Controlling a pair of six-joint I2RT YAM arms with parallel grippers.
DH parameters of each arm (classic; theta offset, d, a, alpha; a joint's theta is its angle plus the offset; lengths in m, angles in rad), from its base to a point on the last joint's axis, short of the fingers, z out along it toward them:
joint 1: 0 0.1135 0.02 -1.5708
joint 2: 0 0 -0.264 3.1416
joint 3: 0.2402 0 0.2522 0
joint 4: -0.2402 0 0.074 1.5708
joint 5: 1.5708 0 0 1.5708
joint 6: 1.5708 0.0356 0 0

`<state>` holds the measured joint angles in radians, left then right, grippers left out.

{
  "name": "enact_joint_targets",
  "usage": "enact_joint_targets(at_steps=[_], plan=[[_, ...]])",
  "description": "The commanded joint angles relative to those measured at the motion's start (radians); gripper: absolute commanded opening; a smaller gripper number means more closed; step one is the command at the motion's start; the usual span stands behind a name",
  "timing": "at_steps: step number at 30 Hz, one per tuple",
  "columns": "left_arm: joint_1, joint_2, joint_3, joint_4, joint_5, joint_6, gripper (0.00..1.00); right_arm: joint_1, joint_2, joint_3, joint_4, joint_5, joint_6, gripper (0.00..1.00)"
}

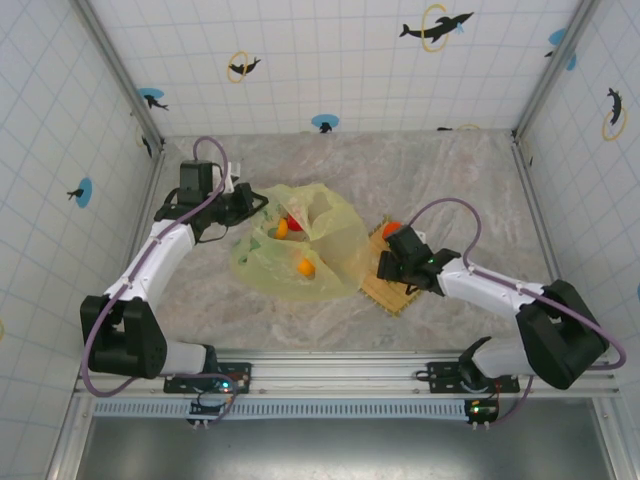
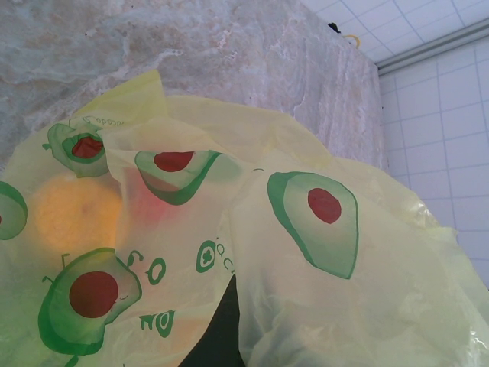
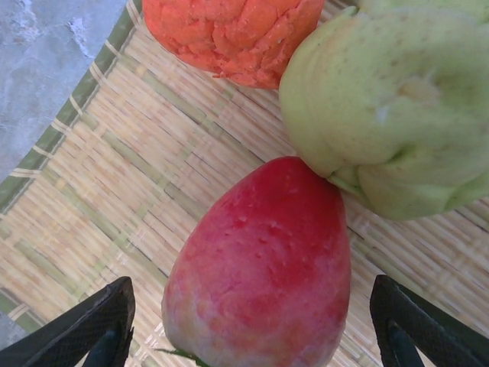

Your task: Place the fruits into the plastic bag

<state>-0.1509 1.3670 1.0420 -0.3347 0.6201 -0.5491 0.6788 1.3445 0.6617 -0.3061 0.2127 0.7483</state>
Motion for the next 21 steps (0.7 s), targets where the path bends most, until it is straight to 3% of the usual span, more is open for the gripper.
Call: enact_joint_targets(at_steps=[1, 13, 21], plan=[[-0.006, -0.003, -0.011, -0.005, 0.003, 0.019, 0.0, -0.004, 0.021, -0.01, 0.045, 0.028, 0.014, 0.8], [-0.006, -0.006, -0.015, -0.004, 0.006, 0.022, 0.0, -0.01, 0.077, -0.002, 0.073, 0.034, 0.006, 0.68], [-0.006, -0.006, -0.016, -0.003, 0.007, 0.023, 0.0, -0.008, 0.007, 0.012, 0.036, 0.037, -0.006, 0.61]])
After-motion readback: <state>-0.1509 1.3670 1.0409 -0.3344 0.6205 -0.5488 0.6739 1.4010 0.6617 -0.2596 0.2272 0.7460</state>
